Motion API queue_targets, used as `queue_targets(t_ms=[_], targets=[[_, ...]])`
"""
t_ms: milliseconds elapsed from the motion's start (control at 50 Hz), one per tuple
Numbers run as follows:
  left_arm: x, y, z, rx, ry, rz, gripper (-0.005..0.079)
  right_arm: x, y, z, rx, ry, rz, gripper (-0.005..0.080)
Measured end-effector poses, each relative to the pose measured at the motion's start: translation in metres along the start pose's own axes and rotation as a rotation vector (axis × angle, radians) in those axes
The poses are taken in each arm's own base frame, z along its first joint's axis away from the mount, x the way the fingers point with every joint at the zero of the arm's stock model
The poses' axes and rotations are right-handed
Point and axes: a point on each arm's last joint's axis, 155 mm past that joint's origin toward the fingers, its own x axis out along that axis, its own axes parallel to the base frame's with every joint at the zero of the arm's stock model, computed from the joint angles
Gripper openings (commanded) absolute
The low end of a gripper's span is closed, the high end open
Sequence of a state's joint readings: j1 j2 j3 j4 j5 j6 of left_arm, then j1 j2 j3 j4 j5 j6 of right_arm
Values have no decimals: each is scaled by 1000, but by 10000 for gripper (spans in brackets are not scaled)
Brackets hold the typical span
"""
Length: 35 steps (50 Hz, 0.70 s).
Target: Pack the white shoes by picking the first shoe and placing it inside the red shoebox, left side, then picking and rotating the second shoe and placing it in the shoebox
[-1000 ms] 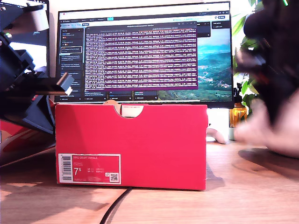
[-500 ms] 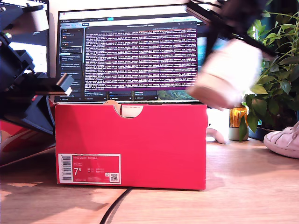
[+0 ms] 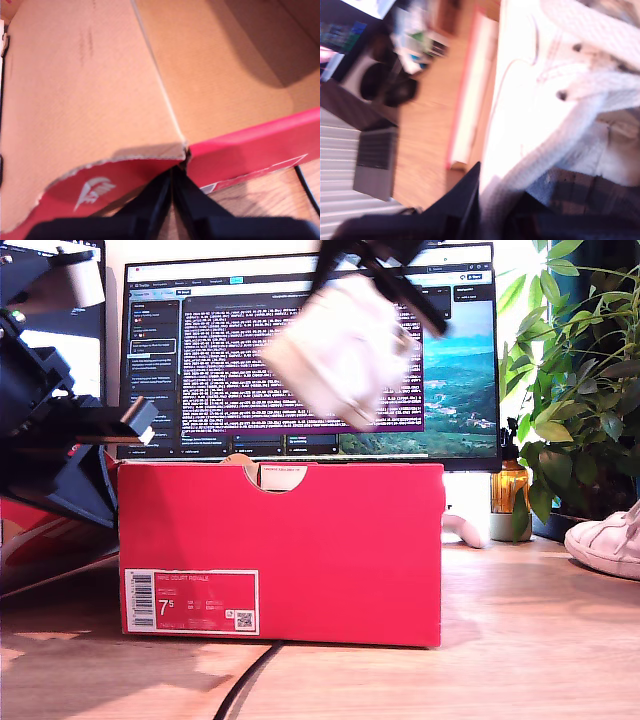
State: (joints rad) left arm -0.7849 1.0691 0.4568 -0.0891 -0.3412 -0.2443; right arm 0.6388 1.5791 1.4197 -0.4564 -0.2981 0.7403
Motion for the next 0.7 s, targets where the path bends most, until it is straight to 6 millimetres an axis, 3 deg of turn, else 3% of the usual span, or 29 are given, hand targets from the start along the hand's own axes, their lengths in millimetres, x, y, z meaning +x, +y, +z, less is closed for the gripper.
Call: queue_targets(t_ms=[160,320,520,700], targets=[[0,0,0,0,0,0,-19,10,1,2,10,-15,2,-13],[0,0,0,0,0,0,-19,44,-13,3,34,-9,-7,-13],[0,0,0,0,0,0,-19,87,-37,-27,72,81,-64,-13],[0,0,0,0,0,0,-19,100,-40,-44,73,121,-77,-13]])
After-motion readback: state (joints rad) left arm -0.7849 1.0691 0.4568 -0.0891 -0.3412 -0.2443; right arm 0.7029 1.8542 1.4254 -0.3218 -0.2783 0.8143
